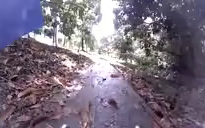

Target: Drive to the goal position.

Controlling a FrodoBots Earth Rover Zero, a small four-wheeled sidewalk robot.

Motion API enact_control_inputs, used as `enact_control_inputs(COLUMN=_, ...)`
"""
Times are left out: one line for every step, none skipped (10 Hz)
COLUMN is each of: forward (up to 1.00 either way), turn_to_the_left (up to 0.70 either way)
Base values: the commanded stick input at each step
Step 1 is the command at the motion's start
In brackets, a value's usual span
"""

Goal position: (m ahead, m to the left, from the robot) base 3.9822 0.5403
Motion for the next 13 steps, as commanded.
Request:
enact_control_inputs(forward=0.50, turn_to_the_left=0.00)
enact_control_inputs(forward=0.50, turn_to_the_left=0.00)
enact_control_inputs(forward=0.50, turn_to_the_left=0.00)
enact_control_inputs(forward=0.50, turn_to_the_left=0.00)
enact_control_inputs(forward=0.50, turn_to_the_left=0.15)
enact_control_inputs(forward=0.50, turn_to_the_left=0.41)
enact_control_inputs(forward=0.50, turn_to_the_left=0.35)
enact_control_inputs(forward=0.50, turn_to_the_left=0.04)
enact_control_inputs(forward=0.50, turn_to_the_left=0.00)
enact_control_inputs(forward=0.50, turn_to_the_left=0.00)
enact_control_inputs(forward=0.50, turn_to_the_left=0.00)
enact_control_inputs(forward=0.50, turn_to_the_left=0.00)
enact_control_inputs(forward=0.50, turn_to_the_left=0.13)
